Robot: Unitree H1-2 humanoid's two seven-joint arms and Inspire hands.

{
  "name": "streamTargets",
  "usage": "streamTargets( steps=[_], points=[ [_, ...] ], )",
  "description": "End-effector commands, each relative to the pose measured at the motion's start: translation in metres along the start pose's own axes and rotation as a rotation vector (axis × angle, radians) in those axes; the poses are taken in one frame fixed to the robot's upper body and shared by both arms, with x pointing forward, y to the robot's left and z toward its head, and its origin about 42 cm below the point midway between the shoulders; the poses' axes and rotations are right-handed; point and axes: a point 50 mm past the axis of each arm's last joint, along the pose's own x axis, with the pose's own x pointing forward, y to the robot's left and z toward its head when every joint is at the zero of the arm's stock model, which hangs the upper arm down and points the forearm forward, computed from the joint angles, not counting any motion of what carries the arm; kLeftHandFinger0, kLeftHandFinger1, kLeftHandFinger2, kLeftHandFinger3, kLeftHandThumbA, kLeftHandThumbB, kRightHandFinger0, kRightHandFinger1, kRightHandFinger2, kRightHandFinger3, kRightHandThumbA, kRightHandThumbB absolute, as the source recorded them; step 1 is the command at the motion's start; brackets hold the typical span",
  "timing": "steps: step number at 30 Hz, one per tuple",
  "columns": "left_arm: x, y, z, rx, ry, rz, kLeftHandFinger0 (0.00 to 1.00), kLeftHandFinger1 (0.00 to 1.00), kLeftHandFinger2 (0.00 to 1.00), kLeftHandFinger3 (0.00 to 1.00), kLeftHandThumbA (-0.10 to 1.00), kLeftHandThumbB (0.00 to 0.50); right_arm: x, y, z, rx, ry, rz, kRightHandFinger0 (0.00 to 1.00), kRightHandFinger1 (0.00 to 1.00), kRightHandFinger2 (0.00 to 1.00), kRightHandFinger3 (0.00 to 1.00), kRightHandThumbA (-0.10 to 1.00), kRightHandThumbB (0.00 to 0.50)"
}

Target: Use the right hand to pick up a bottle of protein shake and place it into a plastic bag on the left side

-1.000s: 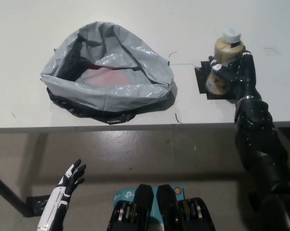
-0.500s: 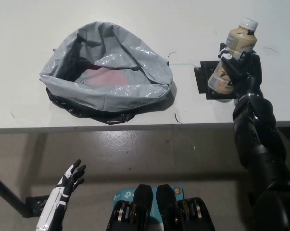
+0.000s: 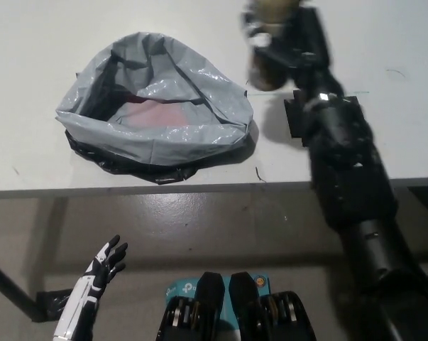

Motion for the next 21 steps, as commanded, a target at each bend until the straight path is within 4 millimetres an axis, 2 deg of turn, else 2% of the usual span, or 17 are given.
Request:
streamTargets(
  steps=[1,2,3,4,5,7,9,10,11,12,13,14,15,17,21],
  points=[
    [-0.002,0.006,0.01,0.008,-0.035,-0.008,1.0,1.0,1.0,1.0,1.0,0.305,0.036,0.054,0.066,-0.237,-0.094,0.155,0.0,0.18,0.39,0.31,0.08,0.241],
    [-0.002,0.006,0.01,0.019,-0.034,-0.007,1.0,1.0,1.0,1.0,1.0,0.306,0.04,0.063,0.072,-0.264,-0.092,0.177,0.0,0.17,0.4,0.31,0.08,0.241],
    [-0.001,0.006,0.01,0.031,-0.041,-0.011,1.0,1.0,1.0,1.0,1.0,0.282,0.047,0.077,0.075,-0.308,-0.092,0.221,0.0,0.19,0.45,0.35,0.07,0.214],
    [-0.001,0.005,0.01,0.036,-0.044,-0.013,1.0,1.0,1.0,1.0,1.0,0.281,0.05,0.082,0.075,-0.338,-0.093,0.241,0.0,0.2,0.46,0.37,0.06,0.213],
    [0.0,0.005,0.01,0.037,-0.046,-0.015,1.0,1.0,1.0,1.0,1.0,0.28,0.052,0.084,0.074,-0.36,-0.095,0.252,0.0,0.21,0.49,0.44,0.07,0.193],
    [0.0,0.003,0.01,0.036,-0.048,-0.015,1.0,1.0,1.0,1.0,1.0,0.277,0.057,0.096,0.068,-0.545,-0.145,0.299,0.0,0.21,0.52,0.55,0.03,0.178],
    [-0.002,-0.001,0.009,0.015,-0.042,-0.02,1.0,1.0,1.0,1.0,1.0,0.279,0.058,0.11,0.053,-0.805,-0.197,0.36,0.0,0.24,0.59,0.69,0.04,0.199],
    [-0.004,-0.001,0.009,0.014,-0.036,-0.022,1.0,1.0,1.0,1.0,1.0,0.28,0.058,0.113,0.049,-0.86,-0.201,0.372,0.0,0.24,0.6,0.69,0.05,0.197],
    [-0.004,-0.002,0.009,0.018,-0.042,-0.02,1.0,1.0,1.0,1.0,1.0,0.283,0.059,0.119,0.043,-0.949,-0.205,0.396,0.0,0.25,0.61,0.66,0.08,0.213],
    [-0.007,-0.003,0.008,0.016,-0.045,-0.017,1.0,1.0,1.0,1.0,1.0,0.269,0.058,0.125,0.036,-0.991,-0.208,0.421,0.0,0.25,0.59,0.6,0.06,0.228],
    [-0.008,-0.004,0.009,0.003,-0.048,-0.017,1.0,1.0,1.0,1.0,1.0,0.255,0.057,0.128,0.03,-1.031,-0.208,0.432,0.0,0.2,0.5,0.49,0.07,0.248],
    [-0.007,-0.004,0.01,-0.002,-0.052,-0.018,1.0,1.0,1.0,1.0,1.0,0.255,0.057,0.13,0.027,-1.057,-0.204,0.437,0.0,0.17,0.47,0.46,0.09,0.253],
    [-0.007,-0.005,0.009,-0.013,-0.051,-0.022,1.0,1.0,1.0,1.0,1.0,0.261,0.056,0.131,0.022,-1.083,-0.197,0.44,0.0,0.11,0.39,0.36,0.09,0.274],
    [-0.011,-0.005,0.008,0.002,-0.042,-0.024,1.0,1.0,1.0,1.0,1.0,0.287,0.052,0.133,0.008,-1.135,-0.184,0.453,0.0,0.04,0.32,0.27,0.14,0.277],
    [-0.008,-0.005,0.011,0.02,-0.044,-0.028,1.0,1.0,1.0,1.0,1.0,0.316,0.051,0.131,0.0,-1.19,-0.168,0.467,0.0,0.0,0.23,0.17,0.18,0.282]
  ],
)
